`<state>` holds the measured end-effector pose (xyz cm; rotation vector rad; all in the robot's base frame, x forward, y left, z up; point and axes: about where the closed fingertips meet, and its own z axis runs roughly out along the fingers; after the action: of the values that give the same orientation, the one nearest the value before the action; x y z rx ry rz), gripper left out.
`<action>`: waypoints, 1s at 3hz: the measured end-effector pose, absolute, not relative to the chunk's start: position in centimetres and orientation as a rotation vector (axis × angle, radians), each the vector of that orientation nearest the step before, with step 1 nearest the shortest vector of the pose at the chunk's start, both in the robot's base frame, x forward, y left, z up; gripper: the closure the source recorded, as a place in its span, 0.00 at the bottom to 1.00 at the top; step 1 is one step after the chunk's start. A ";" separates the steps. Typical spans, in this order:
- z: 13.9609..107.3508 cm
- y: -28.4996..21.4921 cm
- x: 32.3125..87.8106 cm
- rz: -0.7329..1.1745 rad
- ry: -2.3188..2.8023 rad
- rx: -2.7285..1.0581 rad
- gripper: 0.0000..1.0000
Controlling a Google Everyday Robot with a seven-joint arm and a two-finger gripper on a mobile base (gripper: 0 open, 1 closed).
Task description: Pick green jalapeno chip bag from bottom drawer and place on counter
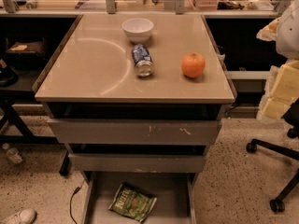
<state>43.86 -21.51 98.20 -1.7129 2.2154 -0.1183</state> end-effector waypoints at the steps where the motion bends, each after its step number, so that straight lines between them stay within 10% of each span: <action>1: 98.2 -21.5 43.9 -0.118 2.215 -1.713 0.00; 3: 95.9 -19.8 41.1 -0.093 2.247 -1.667 0.00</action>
Offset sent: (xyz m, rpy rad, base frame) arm -0.0079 -0.0002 -0.0025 -0.0324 -0.0292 -0.0257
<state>41.09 -19.77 95.88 -1.6672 2.2472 -0.0925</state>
